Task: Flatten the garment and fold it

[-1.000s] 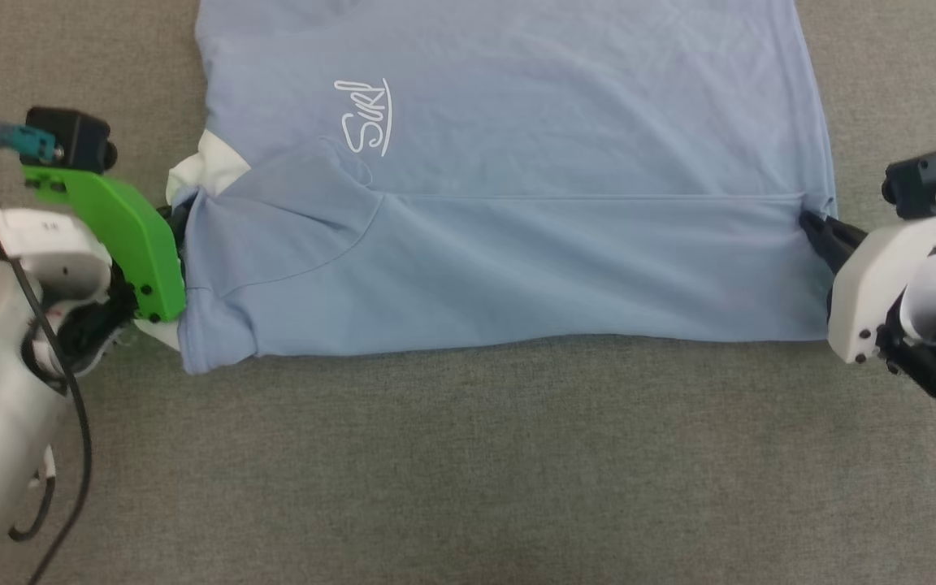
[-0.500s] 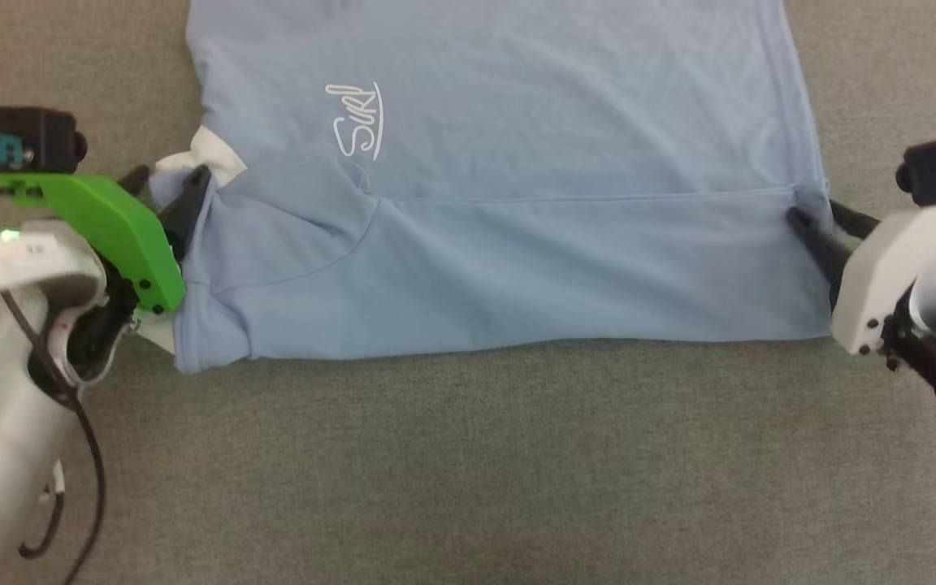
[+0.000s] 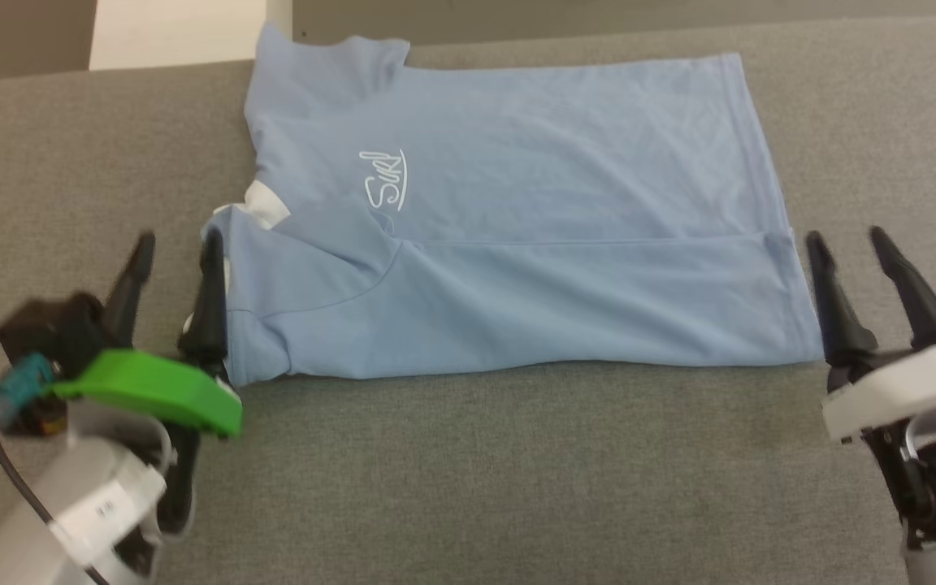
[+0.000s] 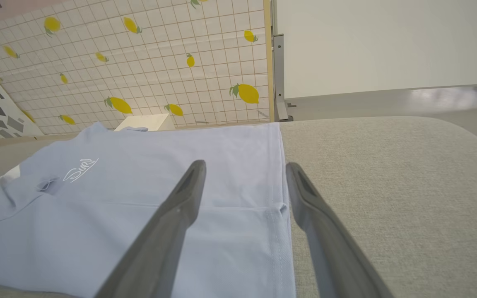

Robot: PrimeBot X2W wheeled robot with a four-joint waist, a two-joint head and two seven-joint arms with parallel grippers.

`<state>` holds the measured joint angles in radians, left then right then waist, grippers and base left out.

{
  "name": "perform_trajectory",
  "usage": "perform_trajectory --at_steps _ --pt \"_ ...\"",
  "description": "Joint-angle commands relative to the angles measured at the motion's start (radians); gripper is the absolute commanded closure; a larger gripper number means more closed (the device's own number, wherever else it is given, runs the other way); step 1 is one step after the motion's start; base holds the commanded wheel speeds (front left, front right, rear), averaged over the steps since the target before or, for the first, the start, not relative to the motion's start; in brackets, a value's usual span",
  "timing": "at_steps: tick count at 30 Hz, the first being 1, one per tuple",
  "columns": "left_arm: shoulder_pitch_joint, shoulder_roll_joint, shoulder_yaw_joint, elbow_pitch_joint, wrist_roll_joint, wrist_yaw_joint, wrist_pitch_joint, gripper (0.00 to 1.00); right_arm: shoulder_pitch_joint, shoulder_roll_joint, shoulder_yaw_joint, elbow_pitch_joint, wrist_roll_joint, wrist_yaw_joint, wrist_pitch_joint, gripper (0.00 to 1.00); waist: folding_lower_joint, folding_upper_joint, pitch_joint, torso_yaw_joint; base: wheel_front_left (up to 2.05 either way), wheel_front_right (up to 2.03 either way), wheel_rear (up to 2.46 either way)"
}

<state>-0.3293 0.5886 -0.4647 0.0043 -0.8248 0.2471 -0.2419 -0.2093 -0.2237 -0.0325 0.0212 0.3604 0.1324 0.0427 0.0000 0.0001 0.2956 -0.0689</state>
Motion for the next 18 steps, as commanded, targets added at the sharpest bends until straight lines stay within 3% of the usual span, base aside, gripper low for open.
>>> perform_trajectory --at_steps 1,8,18 --pt "0.043 -0.009 0.000 -0.014 0.022 0.016 -0.009 0.00 0.030 0.021 -0.017 -0.011 -0.020 -0.002 -0.052 0.00 0.0000 -0.0001 -0.042 0.009 0.00 0.00 0.00" --pt "0.161 -0.043 -0.037 -0.012 0.026 0.056 -0.001 0.00 0.104 0.097 -0.051 -0.027 -0.101 -0.002 -0.214 0.00 0.0000 -0.0001 -0.070 -0.013 0.00 0.00 0.00" --pt "0.159 -0.090 -0.024 0.120 -0.059 0.160 0.150 0.00 0.113 0.123 -0.020 -0.018 -0.119 -0.002 -0.233 0.00 0.0000 -0.0001 -0.077 -0.067 0.00 0.00 0.00"
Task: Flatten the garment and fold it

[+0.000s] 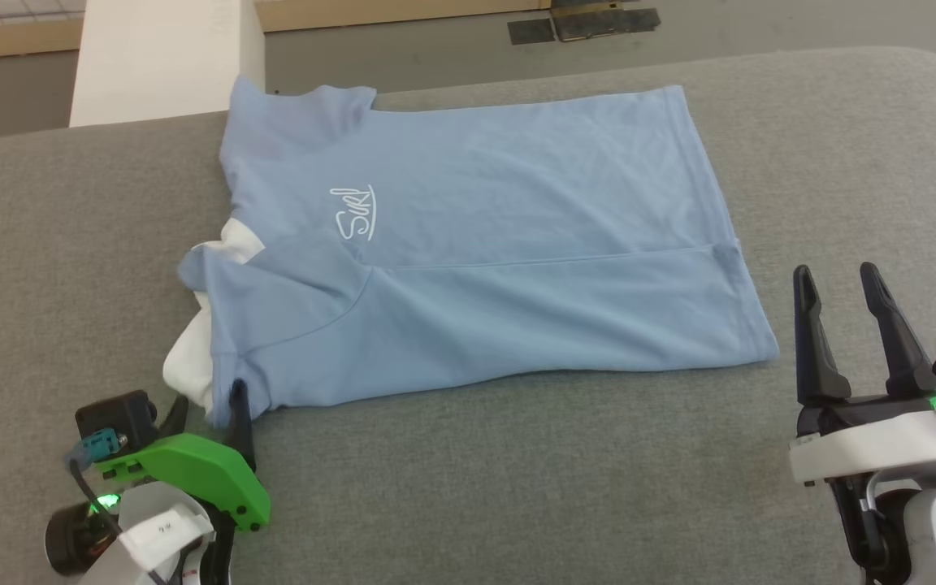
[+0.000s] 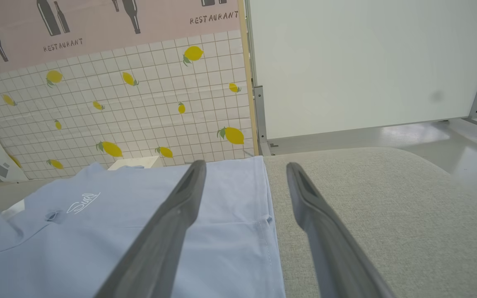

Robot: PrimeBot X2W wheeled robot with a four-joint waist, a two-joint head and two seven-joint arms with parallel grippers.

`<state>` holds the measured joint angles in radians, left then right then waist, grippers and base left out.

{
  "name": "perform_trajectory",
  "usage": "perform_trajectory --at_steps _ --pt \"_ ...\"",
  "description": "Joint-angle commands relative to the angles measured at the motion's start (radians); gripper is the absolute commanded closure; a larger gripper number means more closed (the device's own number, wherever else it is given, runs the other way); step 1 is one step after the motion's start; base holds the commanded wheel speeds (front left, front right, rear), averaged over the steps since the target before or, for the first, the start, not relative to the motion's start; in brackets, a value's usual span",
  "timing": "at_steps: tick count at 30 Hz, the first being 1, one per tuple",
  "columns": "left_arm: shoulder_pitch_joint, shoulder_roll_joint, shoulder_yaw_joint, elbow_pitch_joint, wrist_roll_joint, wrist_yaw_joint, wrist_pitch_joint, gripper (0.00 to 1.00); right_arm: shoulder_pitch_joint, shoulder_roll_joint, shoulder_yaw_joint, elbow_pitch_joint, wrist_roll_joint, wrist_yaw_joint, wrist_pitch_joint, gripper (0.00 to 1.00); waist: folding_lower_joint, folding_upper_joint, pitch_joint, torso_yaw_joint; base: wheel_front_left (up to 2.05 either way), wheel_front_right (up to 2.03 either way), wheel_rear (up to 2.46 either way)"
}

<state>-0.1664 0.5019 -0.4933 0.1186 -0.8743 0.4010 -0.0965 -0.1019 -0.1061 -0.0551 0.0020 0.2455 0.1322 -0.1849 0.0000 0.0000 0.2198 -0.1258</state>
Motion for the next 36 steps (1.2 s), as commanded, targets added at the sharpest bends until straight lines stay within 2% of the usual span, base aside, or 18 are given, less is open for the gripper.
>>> perform_trajectory --at_steps 1,5,8,9,10,11,17,20,24,27,36 --pt "-0.011 -0.008 0.006 0.024 -0.023 0.017 0.031 0.00 0.005 0.006 0.007 0.002 -0.005 -0.002 -0.005 0.00 0.0000 0.0000 -0.001 -0.015 0.00 0.00 0.00" --pt "-0.032 -0.028 0.005 0.085 -0.087 0.052 0.154 0.00 0.006 0.007 0.017 0.009 -0.004 -0.002 -0.003 0.00 0.0000 0.0000 -0.001 -0.031 0.00 0.00 0.00" --pt "-0.044 -0.037 -0.011 0.109 -0.130 0.052 0.250 0.00 0.004 0.008 0.028 0.015 -0.003 -0.002 -0.003 0.00 0.0000 0.0000 0.000 -0.043 0.00 0.00 0.00" --pt "-0.049 -0.037 -0.013 0.111 -0.138 0.048 0.266 0.10 0.002 0.009 0.033 0.018 -0.002 -0.002 -0.002 0.00 0.0000 0.0000 0.001 -0.047 0.00 0.00 0.00" --pt "-0.053 -0.039 -0.012 0.110 -0.143 0.045 0.269 0.97 0.002 0.008 0.035 0.020 -0.003 -0.002 -0.001 0.00 0.0000 0.0000 0.002 -0.049 0.00 0.00 0.00" --pt "-0.057 -0.039 -0.015 0.107 -0.143 0.038 0.272 1.00 0.001 0.007 0.037 0.023 -0.004 -0.002 0.000 0.00 0.0000 0.0000 0.002 -0.052 0.00 0.00 0.00" --pt "-0.062 -0.035 -0.015 0.095 -0.144 0.018 0.266 1.00 -0.029 0.004 0.028 0.048 -0.019 -0.002 0.019 0.00 0.0000 0.0000 0.011 -0.046 0.00 0.00 0.00" --pt "-0.070 -0.030 -0.018 0.085 -0.136 0.011 0.260 1.00 -0.061 0.011 -0.001 0.088 -0.025 -0.002 0.073 0.00 0.0000 0.0000 0.021 -0.033 0.00 0.00 0.00" --pt "-0.086 -0.027 -0.029 0.078 -0.123 0.002 0.258 1.00 -0.124 0.022 -0.040 0.194 -0.030 -0.002 0.254 0.00 0.0000 0.0000 0.036 -0.011 0.00 0.00 0.00" --pt "-0.098 -0.029 -0.039 0.074 -0.116 -0.008 0.259 1.00 -0.171 0.032 -0.074 0.258 -0.049 -0.002 0.440 0.00 0.0000 0.0000 0.048 0.008 0.00 0.00 0.00" --pt "-0.121 -0.043 -0.052 0.077 -0.109 -0.030 0.248 1.00 -0.240 0.035 -0.116 0.299 -0.105 -0.002 0.896 0.00 0.0000 0.0000 0.084 0.045 0.00 0.00 0.00"
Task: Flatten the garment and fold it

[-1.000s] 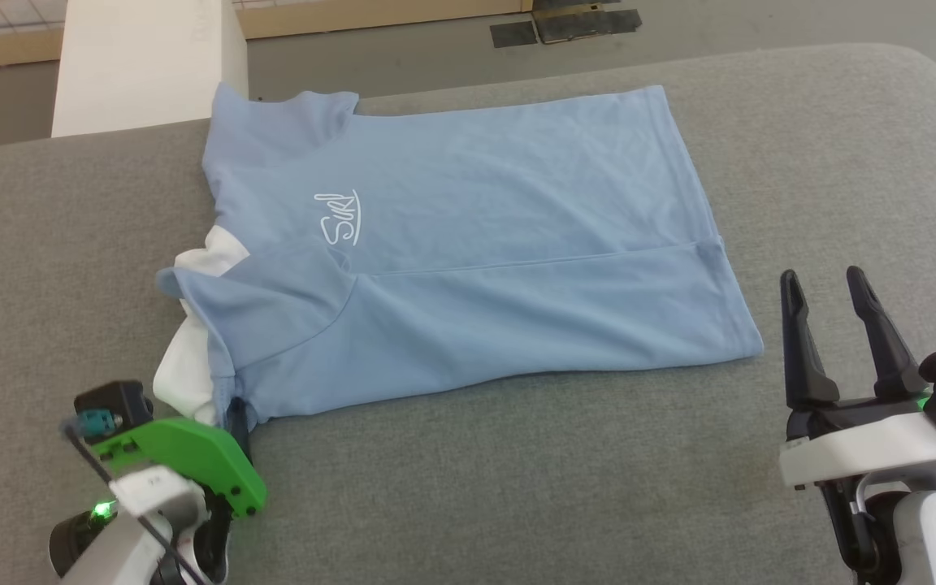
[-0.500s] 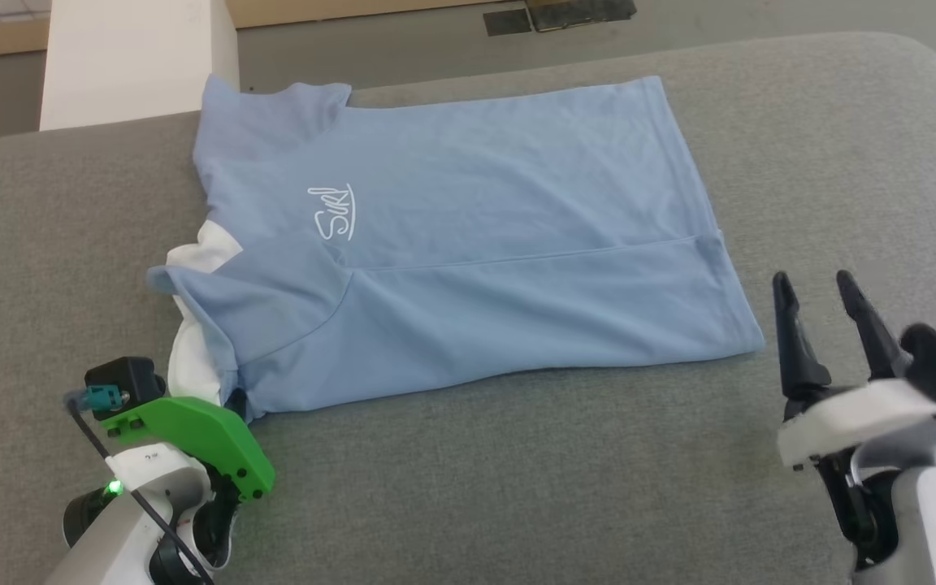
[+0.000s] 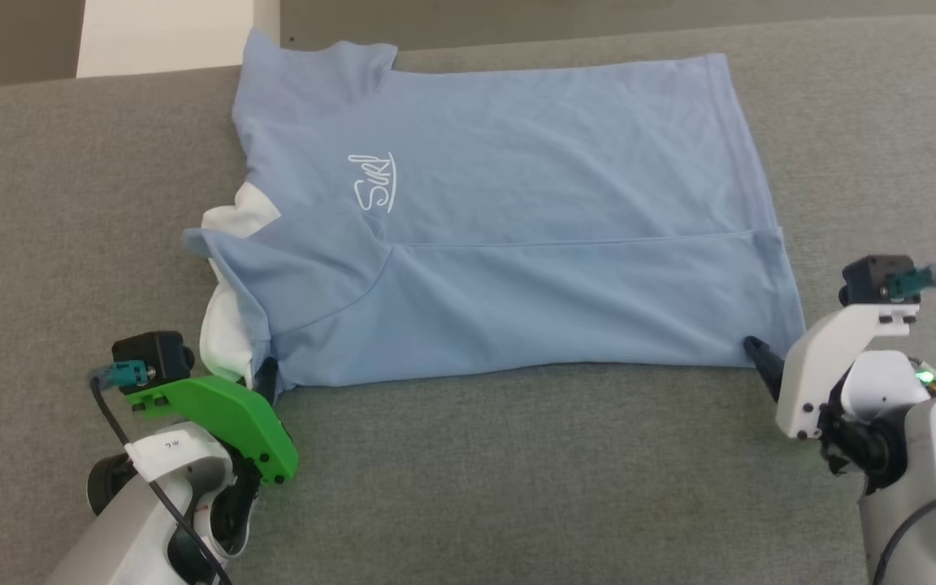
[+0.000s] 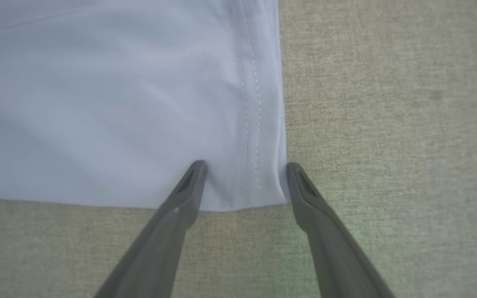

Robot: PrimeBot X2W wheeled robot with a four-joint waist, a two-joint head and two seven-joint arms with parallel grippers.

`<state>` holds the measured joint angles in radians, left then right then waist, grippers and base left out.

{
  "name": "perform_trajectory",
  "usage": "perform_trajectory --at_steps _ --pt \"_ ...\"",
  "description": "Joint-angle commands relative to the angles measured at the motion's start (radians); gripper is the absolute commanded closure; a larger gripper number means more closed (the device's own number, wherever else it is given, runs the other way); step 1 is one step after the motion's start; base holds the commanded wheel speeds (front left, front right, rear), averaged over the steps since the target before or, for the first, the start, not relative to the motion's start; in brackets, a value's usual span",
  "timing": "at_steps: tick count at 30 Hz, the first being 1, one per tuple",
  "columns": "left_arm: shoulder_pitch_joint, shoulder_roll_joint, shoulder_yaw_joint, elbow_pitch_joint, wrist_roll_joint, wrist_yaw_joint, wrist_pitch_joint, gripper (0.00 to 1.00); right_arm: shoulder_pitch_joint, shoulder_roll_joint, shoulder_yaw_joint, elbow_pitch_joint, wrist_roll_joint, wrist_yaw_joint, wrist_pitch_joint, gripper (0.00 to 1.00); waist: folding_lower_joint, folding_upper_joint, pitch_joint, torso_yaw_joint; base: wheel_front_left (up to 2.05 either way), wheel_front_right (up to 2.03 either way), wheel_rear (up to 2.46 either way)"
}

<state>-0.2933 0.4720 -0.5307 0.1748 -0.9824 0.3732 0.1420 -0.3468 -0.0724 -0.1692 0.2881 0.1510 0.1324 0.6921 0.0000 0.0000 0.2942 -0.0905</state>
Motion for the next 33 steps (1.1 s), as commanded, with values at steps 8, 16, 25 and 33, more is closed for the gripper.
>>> perform_trajectory --at_steps 8,16,25,33 --pt "-0.004 -0.015 -0.015 0.031 0.005 -0.017 -0.009 1.00 0.026 0.018 -0.046 -0.095 -0.049 -0.002 0.207 1.00 0.0000 0.0000 0.018 0.021 0.00 0.00 0.00" --pt "-0.004 -0.003 0.008 0.028 0.075 -0.028 -0.167 1.00 0.053 0.021 -0.019 -0.189 0.000 -0.002 -0.076 1.00 0.0000 0.0000 -0.021 0.020 0.00 0.00 0.00" --pt "0.138 0.057 0.005 -0.082 0.127 0.049 -0.228 1.00 0.213 0.022 -0.013 -0.257 0.059 -0.002 -0.193 1.00 0.0000 0.0000 -0.110 0.034 0.00 0.00 0.00" --pt "0.336 0.128 -0.018 -0.266 0.091 0.164 -0.116 1.00 0.387 0.022 -0.067 -0.363 0.048 -0.002 -0.048 1.00 0.0000 0.0000 -0.130 0.044 0.00 0.00 0.00"
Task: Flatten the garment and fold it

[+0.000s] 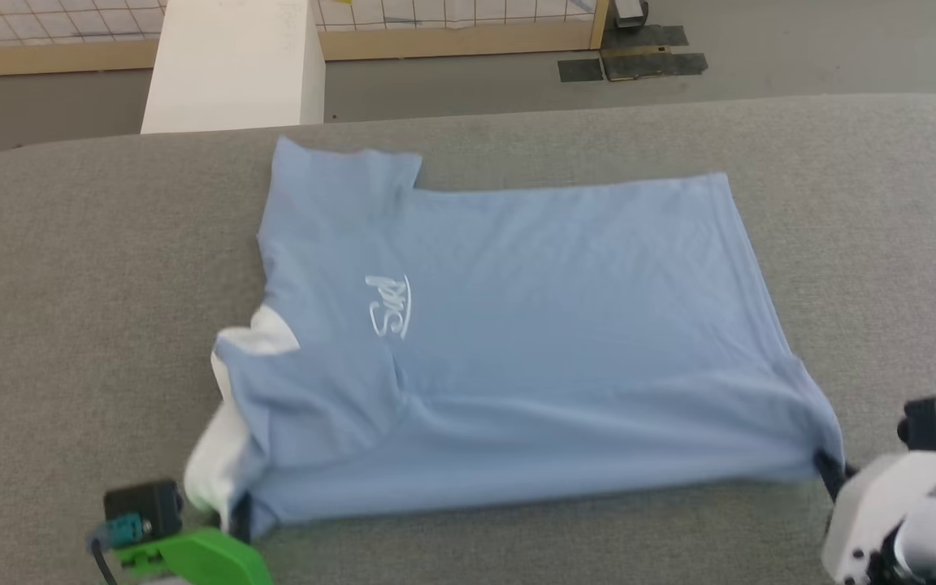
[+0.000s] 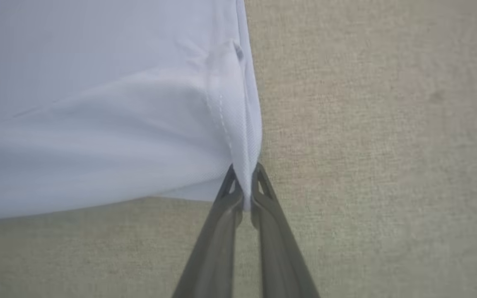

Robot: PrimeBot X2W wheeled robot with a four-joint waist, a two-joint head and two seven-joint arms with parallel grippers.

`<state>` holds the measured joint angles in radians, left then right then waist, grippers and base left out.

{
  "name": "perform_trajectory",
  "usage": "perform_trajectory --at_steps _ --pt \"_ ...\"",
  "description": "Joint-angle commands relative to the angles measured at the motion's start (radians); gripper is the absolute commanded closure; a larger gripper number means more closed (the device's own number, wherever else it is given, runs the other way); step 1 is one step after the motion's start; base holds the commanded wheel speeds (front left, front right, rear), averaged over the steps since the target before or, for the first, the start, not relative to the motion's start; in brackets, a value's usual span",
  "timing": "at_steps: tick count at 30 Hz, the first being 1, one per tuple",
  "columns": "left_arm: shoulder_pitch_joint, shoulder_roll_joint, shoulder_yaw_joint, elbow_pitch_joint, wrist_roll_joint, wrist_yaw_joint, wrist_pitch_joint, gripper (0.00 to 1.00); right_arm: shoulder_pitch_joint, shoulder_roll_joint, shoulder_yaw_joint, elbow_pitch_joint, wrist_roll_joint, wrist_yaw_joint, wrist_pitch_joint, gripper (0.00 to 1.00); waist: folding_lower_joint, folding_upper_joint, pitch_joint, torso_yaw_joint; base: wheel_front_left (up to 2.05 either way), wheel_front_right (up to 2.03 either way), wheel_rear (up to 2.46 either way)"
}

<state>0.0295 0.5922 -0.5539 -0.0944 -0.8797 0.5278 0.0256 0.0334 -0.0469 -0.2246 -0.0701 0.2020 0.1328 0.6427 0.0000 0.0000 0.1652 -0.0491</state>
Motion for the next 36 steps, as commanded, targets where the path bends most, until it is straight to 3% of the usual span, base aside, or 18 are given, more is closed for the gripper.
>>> perform_trajectory --at_steps 1,6,14,15,16,17,18,26,32,36 --pt "0.035 0.009 0.000 -0.012 -0.031 0.013 0.023 1.00 0.028 -0.003 -0.019 -0.010 -0.003 -0.002 0.034 1.00 0.0000 0.0000 0.000 0.003 0.00 0.00 0.00" --pt "0.077 0.019 -0.045 -0.012 -0.077 0.000 0.118 1.00 0.081 -0.003 -0.035 -0.006 -0.007 -0.002 0.119 1.00 0.0000 0.0000 0.012 0.007 0.00 0.00 0.00" --pt "0.043 -0.017 -0.069 0.069 -0.084 -0.050 0.118 1.00 0.084 -0.003 -0.018 0.129 0.013 -0.002 0.065 1.00 0.0000 0.0000 0.024 0.009 0.00 0.00 0.00" --pt "0.038 -0.023 -0.064 0.075 -0.083 -0.052 0.106 0.80 0.084 -0.003 -0.014 0.140 0.017 -0.002 0.055 1.00 0.0000 0.0000 0.023 0.009 0.00 0.00 0.00" --pt "0.035 -0.029 -0.060 0.079 -0.085 -0.056 0.097 0.05 0.082 -0.003 -0.014 0.147 0.027 -0.002 0.035 1.00 0.0000 0.0000 0.021 0.009 0.00 0.00 0.00" --pt "0.032 -0.031 -0.052 0.077 -0.087 -0.063 0.085 0.00 0.082 -0.003 -0.009 0.157 0.044 -0.002 0.000 0.41 0.0000 0.0000 0.016 0.008 0.00 0.00 0.00" --pt "0.032 -0.028 -0.048 0.073 -0.086 -0.064 0.079 0.00 0.082 -0.003 -0.008 0.157 0.047 -0.002 -0.019 0.00 0.0000 0.0000 0.013 0.008 0.00 0.00 0.00" --pt "0.008 0.059 0.012 -0.057 -0.019 -0.058 -0.005 0.00 0.082 -0.009 0.018 0.099 0.051 -0.002 -0.285 0.00 0.0000 0.0000 -0.004 -0.010 0.00 0.00 0.00" --pt "-0.101 0.150 0.077 -0.140 0.081 -0.072 -0.082 0.00 0.042 -0.048 0.076 0.041 0.048 -0.002 -0.519 0.00 0.0000 0.0000 0.026 -0.044 0.00 0.00 0.00" --pt "-0.259 0.189 0.082 -0.133 0.135 -0.140 -0.074 0.00 -0.014 -0.080 0.127 0.029 0.042 -0.002 -0.643 0.00 0.0000 0.0000 0.088 -0.070 0.00 0.00 0.00"
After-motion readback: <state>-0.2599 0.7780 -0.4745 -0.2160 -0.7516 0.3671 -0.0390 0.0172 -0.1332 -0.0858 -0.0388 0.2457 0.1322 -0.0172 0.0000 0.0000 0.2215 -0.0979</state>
